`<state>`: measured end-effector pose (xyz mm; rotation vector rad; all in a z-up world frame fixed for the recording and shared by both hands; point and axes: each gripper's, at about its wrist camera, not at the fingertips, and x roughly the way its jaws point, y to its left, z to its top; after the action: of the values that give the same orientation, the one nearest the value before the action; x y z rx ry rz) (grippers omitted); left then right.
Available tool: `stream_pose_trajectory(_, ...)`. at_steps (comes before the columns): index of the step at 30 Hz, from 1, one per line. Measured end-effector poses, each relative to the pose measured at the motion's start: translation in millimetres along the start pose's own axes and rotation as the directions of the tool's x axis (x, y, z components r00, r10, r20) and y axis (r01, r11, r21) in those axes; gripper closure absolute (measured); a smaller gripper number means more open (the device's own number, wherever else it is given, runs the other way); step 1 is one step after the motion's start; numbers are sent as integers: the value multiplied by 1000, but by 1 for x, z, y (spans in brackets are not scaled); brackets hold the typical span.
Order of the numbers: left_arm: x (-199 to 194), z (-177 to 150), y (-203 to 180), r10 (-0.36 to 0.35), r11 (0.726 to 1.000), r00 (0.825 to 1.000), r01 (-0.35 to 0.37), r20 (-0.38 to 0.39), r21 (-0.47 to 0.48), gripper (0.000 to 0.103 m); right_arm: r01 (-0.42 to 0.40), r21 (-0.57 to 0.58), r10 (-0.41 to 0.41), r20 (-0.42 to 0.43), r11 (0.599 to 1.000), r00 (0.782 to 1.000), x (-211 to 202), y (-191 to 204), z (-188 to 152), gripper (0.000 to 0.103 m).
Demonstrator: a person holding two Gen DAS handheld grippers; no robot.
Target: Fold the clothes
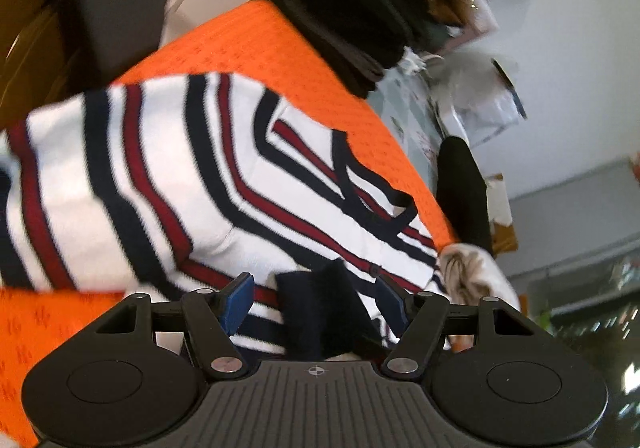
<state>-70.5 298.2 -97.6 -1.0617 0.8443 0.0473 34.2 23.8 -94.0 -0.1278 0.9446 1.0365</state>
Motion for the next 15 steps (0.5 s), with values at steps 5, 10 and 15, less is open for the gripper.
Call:
stream_pose_trajectory(5,7,-2,5,-32,992,995,21,-91,-124,34,40,-334,-4,106,942,994,-23,53,-18,96)
stream_pose_trajectory(10,15,-8,16,-47,973,987,11,-153,-230,34,71,-540,-29,86,839,996,-32,85,-31,96)
stream_pose_trajectory(15,20,-13,23,-34,958,982,-21,-187,-286,34,68,-632,-20,82,772,996,-36,94,-37,96)
